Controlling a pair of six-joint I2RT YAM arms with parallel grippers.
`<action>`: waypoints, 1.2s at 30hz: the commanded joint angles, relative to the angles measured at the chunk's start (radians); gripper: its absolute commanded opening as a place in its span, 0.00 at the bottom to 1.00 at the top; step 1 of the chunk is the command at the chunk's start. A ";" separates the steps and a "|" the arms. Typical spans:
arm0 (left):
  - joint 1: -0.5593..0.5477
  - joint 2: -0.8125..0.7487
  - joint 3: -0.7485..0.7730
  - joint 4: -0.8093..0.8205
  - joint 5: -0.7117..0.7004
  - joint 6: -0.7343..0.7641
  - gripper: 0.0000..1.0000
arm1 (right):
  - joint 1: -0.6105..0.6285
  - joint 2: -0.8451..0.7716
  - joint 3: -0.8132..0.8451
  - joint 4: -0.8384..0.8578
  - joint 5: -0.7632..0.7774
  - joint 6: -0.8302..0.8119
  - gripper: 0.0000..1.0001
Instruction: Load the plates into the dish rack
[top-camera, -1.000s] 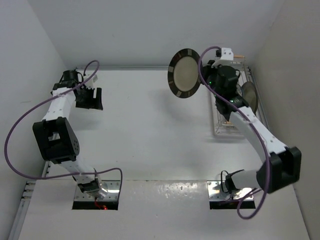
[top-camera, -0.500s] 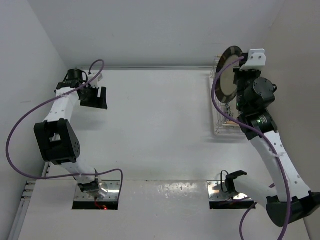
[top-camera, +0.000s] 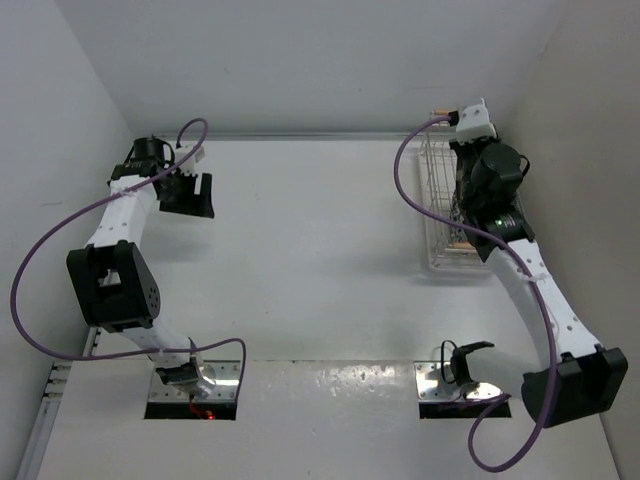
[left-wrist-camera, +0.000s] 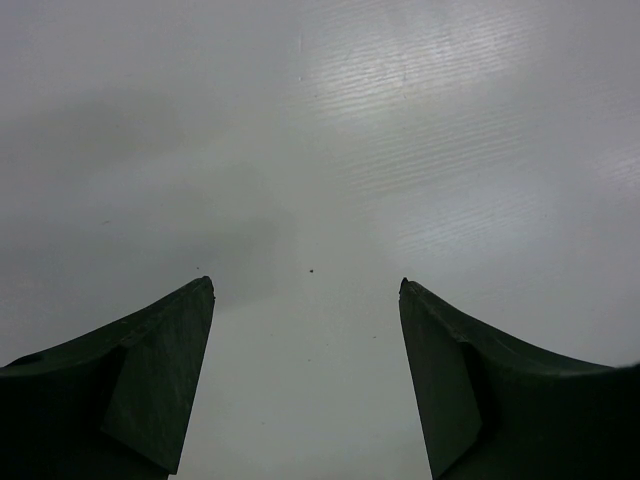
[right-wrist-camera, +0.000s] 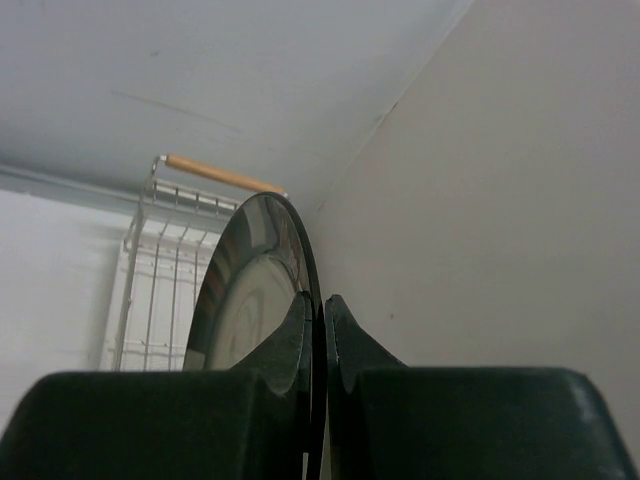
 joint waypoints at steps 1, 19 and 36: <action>-0.005 -0.039 -0.002 -0.003 0.019 0.013 0.79 | -0.024 0.002 0.006 0.159 -0.071 -0.056 0.00; -0.005 -0.021 -0.002 -0.003 0.009 0.013 0.79 | -0.065 0.064 -0.191 0.143 -0.092 0.082 0.00; -0.005 -0.012 -0.002 -0.003 0.000 0.013 0.79 | -0.065 0.064 -0.050 0.125 -0.055 0.068 0.00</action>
